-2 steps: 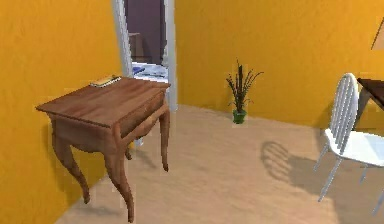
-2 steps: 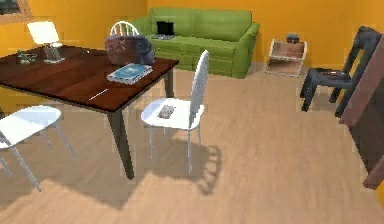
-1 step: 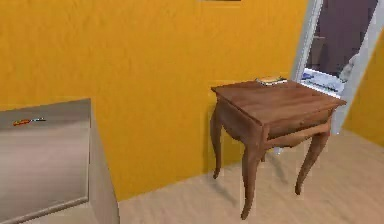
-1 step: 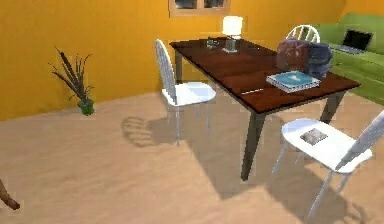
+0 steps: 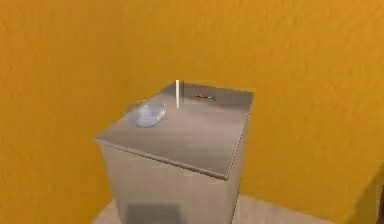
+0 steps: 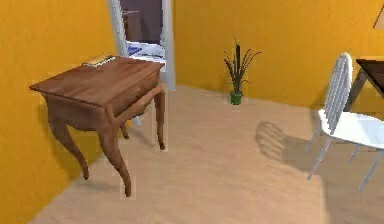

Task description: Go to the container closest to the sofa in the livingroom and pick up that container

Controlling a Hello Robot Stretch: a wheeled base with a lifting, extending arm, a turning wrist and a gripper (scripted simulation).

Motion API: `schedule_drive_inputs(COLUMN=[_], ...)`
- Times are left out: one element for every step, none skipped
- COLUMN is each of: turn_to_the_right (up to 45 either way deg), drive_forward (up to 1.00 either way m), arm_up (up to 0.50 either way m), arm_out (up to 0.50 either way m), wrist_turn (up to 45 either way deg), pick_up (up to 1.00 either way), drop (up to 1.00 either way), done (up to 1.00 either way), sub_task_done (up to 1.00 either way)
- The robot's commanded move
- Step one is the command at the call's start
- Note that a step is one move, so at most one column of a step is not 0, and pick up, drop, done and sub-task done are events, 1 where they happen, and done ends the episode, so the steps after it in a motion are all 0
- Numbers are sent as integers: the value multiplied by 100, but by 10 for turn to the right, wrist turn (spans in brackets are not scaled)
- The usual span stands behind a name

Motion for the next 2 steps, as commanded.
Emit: schedule_drive_inputs(turn_to_the_right=[-450, -450], drive_forward=[0, 0], arm_up=[0, 0], arm_out=[0, 0], wrist_turn=[0, 0], pick_up=[0, 0], drop=[0, 0], done=[0, 0], sub_task_done=[0, 0])
